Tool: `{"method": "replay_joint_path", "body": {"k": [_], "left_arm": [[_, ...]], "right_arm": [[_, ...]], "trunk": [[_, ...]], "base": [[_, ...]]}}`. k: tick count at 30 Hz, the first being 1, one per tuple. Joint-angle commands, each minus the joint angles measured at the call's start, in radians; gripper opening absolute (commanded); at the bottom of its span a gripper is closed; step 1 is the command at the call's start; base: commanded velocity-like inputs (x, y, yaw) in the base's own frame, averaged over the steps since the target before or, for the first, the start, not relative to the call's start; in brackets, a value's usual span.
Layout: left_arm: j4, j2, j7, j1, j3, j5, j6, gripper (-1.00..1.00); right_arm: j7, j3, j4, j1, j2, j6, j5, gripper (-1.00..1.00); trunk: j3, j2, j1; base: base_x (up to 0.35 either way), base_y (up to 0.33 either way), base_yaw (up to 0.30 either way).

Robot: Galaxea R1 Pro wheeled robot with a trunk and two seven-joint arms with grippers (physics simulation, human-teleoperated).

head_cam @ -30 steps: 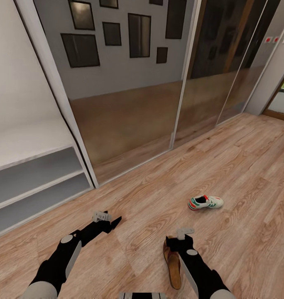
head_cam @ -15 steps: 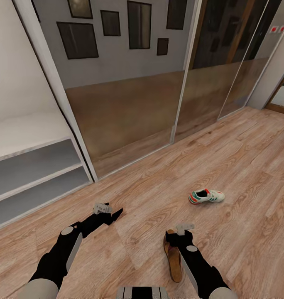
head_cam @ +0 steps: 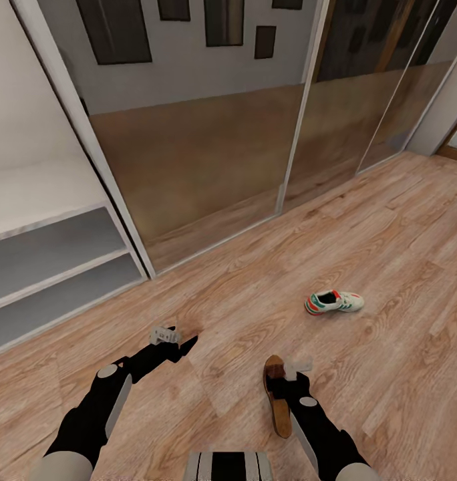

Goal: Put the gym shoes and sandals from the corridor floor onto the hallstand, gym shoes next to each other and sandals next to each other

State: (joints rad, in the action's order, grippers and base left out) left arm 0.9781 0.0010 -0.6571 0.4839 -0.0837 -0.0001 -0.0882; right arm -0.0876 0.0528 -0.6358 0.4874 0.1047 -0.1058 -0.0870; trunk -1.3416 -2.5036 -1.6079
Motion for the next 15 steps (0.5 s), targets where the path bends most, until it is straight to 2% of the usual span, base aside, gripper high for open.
{"method": "replay_joint_path", "body": {"k": [1, 4, 15], "left_arm": [[0.002, 0.0, -0.007, 0.0, -0.003, 0.001, -0.009, 1.0], [0.002, 0.0, -0.007, -0.001, -0.002, 0.001, -0.01, 1.0], [0.003, 0.0, -0.007, -0.002, -0.002, 0.001, -0.011, 1.0]], "right_arm": [[-0.006, 0.003, 0.003, 0.0, 0.0, -0.008, -0.009, 1.0], [-0.006, -0.004, 0.025, -0.001, 0.001, -0.007, -0.008, 1.0], [-0.006, -0.029, 0.086, -0.001, 0.004, -0.003, -0.007, 1.0]], "trunk": [[-0.005, -0.001, 0.0], [-0.018, -0.001, -0.002], [-0.019, -0.001, -0.002]], "base": [[0.0, 0.0, 0.0], [0.0, 0.0, 0.0], [0.0, 0.0, 0.0]]}}
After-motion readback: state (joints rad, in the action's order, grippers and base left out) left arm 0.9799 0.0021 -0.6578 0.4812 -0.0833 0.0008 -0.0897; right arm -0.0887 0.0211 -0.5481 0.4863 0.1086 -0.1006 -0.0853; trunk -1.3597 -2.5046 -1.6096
